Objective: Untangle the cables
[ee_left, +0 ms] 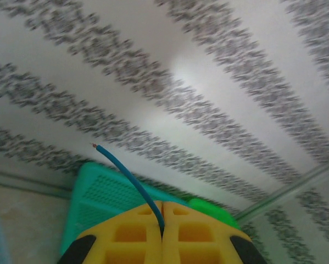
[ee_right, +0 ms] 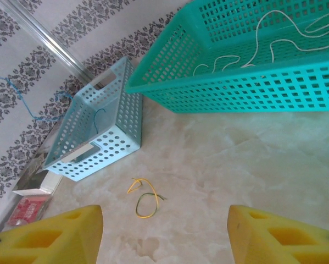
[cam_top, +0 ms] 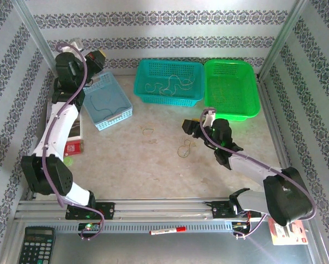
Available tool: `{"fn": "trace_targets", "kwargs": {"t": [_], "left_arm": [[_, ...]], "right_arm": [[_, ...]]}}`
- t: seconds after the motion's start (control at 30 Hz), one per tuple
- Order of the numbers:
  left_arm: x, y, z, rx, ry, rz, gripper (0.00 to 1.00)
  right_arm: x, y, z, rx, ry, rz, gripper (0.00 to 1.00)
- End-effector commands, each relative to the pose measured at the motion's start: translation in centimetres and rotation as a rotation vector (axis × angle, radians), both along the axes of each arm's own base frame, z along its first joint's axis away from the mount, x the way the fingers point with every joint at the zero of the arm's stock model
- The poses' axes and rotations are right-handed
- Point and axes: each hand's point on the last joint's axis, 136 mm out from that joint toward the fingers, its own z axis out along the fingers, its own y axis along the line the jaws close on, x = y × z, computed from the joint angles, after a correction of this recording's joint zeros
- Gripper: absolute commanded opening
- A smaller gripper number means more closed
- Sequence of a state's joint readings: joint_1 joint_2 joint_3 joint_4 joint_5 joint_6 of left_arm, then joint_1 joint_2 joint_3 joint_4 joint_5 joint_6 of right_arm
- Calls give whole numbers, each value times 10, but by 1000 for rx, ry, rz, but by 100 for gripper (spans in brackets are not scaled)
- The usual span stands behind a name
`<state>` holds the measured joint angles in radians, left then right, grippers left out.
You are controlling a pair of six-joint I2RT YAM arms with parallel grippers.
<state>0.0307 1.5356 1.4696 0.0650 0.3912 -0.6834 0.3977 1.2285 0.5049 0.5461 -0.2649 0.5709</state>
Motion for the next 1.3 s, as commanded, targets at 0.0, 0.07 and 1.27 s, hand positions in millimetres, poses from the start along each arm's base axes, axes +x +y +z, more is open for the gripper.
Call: {"fn": "trace_targets", "kwargs": {"t": [0.0, 0.07, 1.27], "left_arm": [[11, 18, -44, 81, 86, 37, 0], [16, 26, -64, 104, 126, 56, 2], [-81, -36, -120, -197, 267, -160, 100]], "right_arm": [[-6, 8, 9, -20, 24, 73, 62], [-7, 12, 12, -23, 39, 104, 62], [23, 128, -78, -544, 242, 546, 63]]}}
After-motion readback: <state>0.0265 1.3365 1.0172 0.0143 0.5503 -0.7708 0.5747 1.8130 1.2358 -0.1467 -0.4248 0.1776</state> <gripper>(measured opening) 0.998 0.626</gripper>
